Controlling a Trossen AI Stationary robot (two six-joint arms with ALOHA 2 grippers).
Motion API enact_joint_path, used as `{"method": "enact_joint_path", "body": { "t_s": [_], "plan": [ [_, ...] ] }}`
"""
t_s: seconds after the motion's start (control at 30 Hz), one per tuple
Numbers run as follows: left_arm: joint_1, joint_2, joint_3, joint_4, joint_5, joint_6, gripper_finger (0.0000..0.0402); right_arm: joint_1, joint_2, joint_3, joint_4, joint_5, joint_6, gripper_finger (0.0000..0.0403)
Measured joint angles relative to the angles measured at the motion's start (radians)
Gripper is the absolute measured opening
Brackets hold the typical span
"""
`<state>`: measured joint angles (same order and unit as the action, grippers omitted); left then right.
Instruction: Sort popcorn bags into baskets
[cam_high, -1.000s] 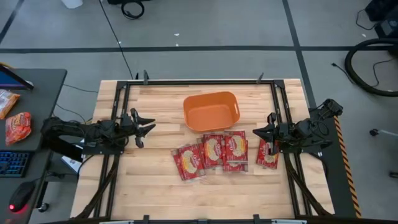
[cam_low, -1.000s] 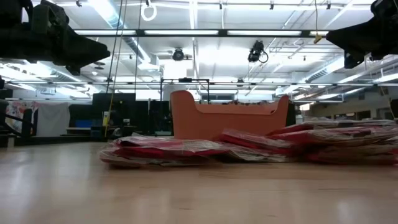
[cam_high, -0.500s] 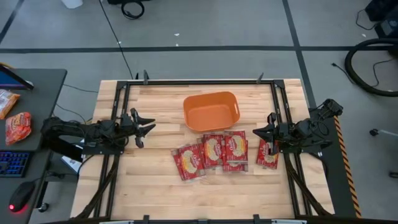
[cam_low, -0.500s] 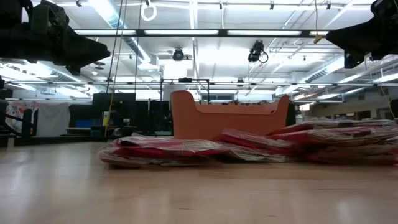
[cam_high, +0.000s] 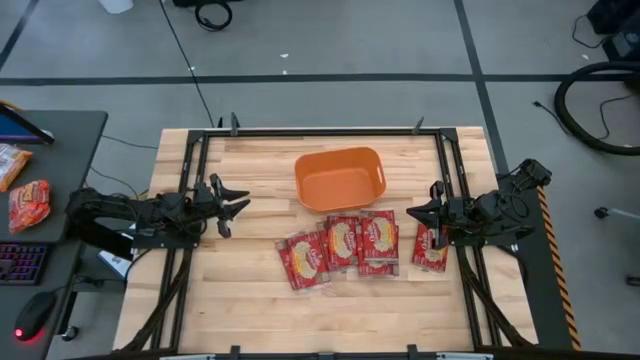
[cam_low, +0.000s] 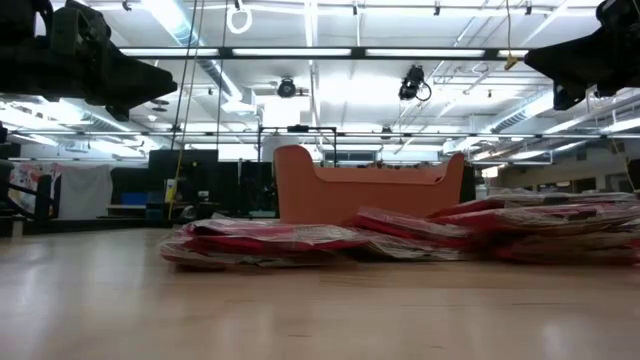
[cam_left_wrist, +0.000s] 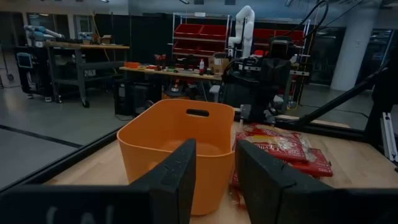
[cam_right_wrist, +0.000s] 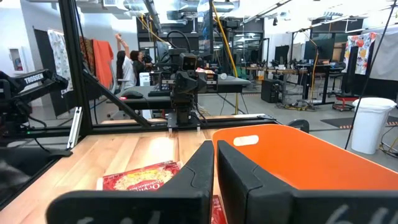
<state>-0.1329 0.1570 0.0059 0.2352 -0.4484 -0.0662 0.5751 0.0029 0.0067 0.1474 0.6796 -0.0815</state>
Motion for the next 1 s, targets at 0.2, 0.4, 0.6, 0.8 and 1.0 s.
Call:
{"method": "enact_joint_path", "body": {
  "t_s": [0.2, 0.4, 0.6, 0.8, 1.0],
  "plan": [
    [0.000, 0.000, 0.000, 0.000, 0.000, 0.000, 0.0117, 0.000, 0.000, 0.000, 0.000, 0.000, 0.000, 0.0026],
    [0.000, 0.000, 0.000, 0.000, 0.000, 0.000, 0.0117, 0.000, 0.000, 0.000, 0.000, 0.000, -0.002, 0.0026],
    [0.000, 0.000, 0.000, 0.007, 0.000, -0.030, 0.0117, -0.019, 0.000, 0.000, 0.076, 0.060, -0.296, 0.0026],
    [0.000, 0.000, 0.000, 0.041, 0.001, -0.222, 0.0117, -0.063, 0.000, 0.000, 0.297, 0.057, -0.324, 0.0026],
    [0.000, 0.002, 0.001, 0.118, 0.223, -0.211, 0.0117, -0.115, 0.000, 0.000, 0.415, 0.033, -0.252, 0.0026]
  ]
}}
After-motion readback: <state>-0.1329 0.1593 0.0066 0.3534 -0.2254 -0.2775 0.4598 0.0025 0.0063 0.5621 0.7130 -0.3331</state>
